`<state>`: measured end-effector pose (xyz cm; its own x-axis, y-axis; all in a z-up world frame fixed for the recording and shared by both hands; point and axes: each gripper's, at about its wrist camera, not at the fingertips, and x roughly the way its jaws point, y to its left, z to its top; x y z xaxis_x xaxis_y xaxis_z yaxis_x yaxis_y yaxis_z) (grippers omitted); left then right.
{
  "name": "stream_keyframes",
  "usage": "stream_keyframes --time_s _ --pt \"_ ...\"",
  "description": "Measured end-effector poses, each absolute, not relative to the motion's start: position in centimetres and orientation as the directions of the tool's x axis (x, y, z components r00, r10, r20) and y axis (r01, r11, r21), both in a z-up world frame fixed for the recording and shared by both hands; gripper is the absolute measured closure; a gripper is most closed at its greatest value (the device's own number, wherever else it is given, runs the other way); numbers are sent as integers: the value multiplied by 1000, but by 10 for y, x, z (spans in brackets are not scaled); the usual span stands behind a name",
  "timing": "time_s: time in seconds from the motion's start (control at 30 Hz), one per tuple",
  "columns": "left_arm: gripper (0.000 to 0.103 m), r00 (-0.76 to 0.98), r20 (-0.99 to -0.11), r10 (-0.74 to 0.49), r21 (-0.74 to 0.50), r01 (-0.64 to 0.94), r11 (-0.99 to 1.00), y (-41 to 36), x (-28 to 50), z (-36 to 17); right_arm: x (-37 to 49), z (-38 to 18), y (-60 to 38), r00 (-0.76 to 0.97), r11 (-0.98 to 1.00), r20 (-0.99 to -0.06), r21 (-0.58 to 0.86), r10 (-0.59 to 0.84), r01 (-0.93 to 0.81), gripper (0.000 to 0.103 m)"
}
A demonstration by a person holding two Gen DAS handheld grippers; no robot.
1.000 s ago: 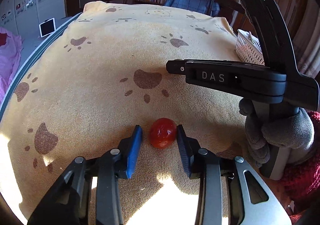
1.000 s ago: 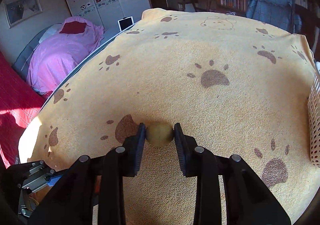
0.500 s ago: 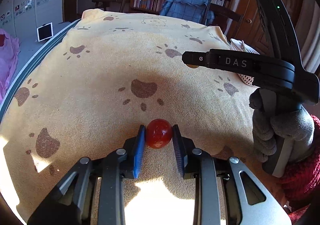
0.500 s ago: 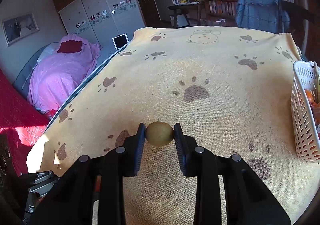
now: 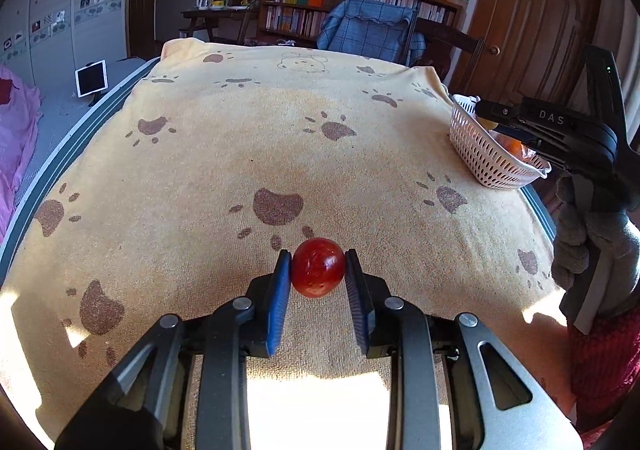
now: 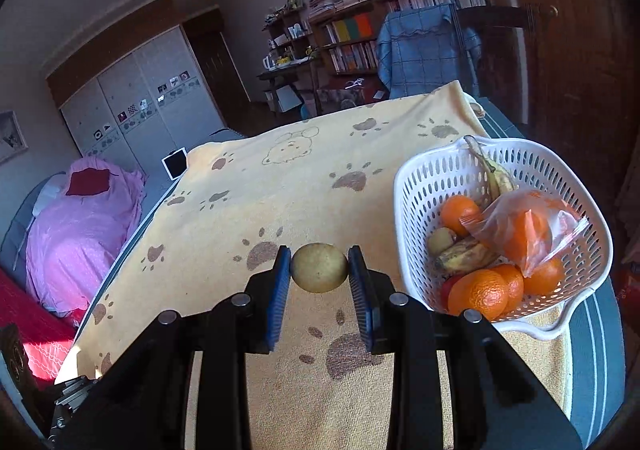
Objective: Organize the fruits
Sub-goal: 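Carry the potato into the basket and open the right gripper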
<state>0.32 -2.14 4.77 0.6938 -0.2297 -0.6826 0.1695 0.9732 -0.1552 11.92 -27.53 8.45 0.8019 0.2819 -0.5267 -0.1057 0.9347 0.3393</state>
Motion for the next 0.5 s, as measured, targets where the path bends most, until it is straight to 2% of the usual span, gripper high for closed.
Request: stream_keyframes --time_s 0.23,0.47,0.5 --pt "76 697 -677 -236 -143 190 971 -32 5 53 123 81 -315 826 942 -531 336 190 0 73" --pt "76 703 -671 -235 -134 198 971 -39 6 58 133 69 -322 807 937 -561 349 184 29 71" --pt "76 704 -670 -235 -131 199 971 -40 6 59 131 70 -324 810 935 -557 353 183 32 68"
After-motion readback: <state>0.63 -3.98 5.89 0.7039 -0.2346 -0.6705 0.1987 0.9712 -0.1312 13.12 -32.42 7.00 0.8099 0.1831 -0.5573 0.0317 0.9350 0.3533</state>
